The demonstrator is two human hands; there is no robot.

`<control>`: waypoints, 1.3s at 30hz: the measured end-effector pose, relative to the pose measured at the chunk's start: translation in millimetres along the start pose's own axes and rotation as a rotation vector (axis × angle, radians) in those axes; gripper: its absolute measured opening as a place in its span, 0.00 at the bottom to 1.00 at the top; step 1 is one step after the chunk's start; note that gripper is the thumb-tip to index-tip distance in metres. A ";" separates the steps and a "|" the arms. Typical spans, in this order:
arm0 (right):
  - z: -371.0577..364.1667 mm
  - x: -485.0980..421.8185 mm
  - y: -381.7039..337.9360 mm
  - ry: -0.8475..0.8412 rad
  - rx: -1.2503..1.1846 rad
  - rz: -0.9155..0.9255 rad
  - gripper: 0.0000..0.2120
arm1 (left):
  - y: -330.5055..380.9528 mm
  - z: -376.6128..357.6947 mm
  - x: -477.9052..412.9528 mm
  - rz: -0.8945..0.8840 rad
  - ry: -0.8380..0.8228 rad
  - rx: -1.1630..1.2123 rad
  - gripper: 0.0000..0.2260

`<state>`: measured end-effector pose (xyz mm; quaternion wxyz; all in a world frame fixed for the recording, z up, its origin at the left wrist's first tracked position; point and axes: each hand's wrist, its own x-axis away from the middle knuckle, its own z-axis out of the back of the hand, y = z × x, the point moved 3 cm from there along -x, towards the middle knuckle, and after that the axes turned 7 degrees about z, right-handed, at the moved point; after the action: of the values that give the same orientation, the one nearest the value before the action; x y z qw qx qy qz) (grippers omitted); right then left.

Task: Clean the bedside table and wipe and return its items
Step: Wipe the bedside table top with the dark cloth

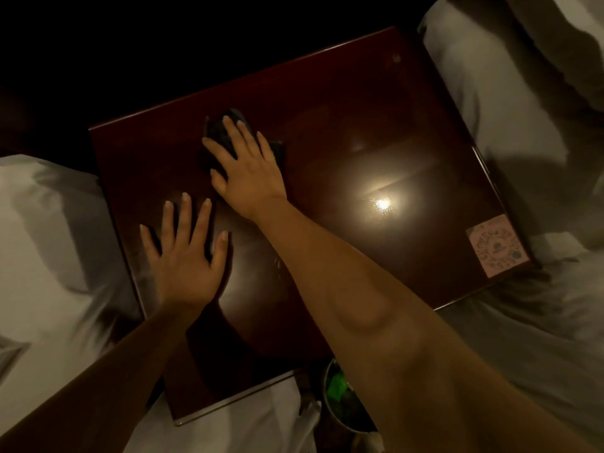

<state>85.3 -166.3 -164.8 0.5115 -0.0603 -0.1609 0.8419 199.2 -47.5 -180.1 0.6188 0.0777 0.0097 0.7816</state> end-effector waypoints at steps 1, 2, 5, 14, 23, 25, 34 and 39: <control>1.0 -2.2 2.7 -0.002 -0.004 0.011 0.24 | 0.5 0.6 0.1 -0.002 0.001 -0.004 0.26; 1.7 -4.2 5.1 0.004 -0.019 0.012 0.24 | 0.7 1.2 0.1 -0.002 0.003 -0.006 0.26; 7.7 -7.7 21.4 0.046 -0.073 -0.048 0.24 | -0.4 1.4 0.8 0.008 0.012 0.000 0.26; 41.6 10.2 107.8 0.174 -0.107 -0.233 0.24 | -1.6 2.0 0.0 0.003 0.015 -0.004 0.26; 59.3 79.8 157.0 0.229 -0.110 -0.371 0.22 | 0.4 4.0 1.1 -0.001 0.011 -0.003 0.26; 59.2 117.1 158.4 0.202 -0.123 -0.354 0.22 | 1.9 4.8 1.3 -0.004 -0.001 0.003 0.26; 9.0 276.5 60.5 0.154 -0.132 -0.373 0.22 | 2.8 6.5 1.3 0.001 -0.022 0.005 0.27; -15.9 286.7 11.7 0.122 -0.098 -0.471 0.25 | 1.0 4.1 1.6 0.000 -0.007 0.001 0.27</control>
<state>-54.9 84.5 -165.6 0.6991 -0.0966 -0.1798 0.6853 198.4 -46.5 -175.7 0.6188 0.0806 0.0080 0.7813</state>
